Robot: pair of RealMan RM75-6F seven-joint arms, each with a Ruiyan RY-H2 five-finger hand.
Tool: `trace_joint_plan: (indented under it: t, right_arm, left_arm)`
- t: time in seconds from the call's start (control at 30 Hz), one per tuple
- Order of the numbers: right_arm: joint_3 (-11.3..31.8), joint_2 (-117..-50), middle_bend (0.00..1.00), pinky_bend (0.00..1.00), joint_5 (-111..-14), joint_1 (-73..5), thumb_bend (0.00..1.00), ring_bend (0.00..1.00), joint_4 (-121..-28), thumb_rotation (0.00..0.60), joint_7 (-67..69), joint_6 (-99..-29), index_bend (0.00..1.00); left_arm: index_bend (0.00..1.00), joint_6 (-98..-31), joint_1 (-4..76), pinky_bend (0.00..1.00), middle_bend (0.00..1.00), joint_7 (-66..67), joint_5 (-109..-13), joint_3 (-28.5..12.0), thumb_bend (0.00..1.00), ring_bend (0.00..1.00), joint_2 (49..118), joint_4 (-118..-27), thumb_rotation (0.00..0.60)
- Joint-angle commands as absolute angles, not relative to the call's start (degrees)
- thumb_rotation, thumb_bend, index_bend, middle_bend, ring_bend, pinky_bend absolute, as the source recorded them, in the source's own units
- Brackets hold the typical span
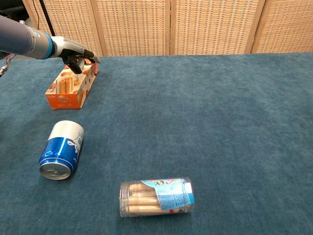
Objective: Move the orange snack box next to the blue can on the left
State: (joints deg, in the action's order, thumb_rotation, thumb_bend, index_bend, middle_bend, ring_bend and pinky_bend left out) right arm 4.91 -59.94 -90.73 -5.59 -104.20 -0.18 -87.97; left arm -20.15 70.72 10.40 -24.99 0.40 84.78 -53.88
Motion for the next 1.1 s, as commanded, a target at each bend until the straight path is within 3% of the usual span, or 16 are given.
trace_joint_plan:
  t: [0.03,0.53,1.1]
  right_arm:
    - [4.80,-59.87,0.00,0.00,-90.89,-5.61,0.00,0.00,-104.29,0.600,-0.12,-87.90,0.00]
    - [4.65,-59.77,0.00,0.00,-91.38,-5.41,0.00,0.00,-104.63,0.600,-0.06,-88.37,0.00]
    - [4.41,-59.58,0.00,0.00,-92.00,-5.23,0.00,0.00,-105.27,0.600,-0.34,-88.67,0.00]
  left_arm:
    - [0.02,-21.64,70.47,0.00,0.00,10.71,-24.48,1.61,1.00,0.00,85.77,-52.60,0.600]
    - [0.07,-21.33,68.12,0.00,0.00,10.47,-27.26,3.72,1.00,0.00,82.64,-56.47,0.600]
    - [0.08,-23.53,65.25,0.03,0.02,9.94,-35.08,6.25,1.00,0.00,72.07,-74.71,0.600]
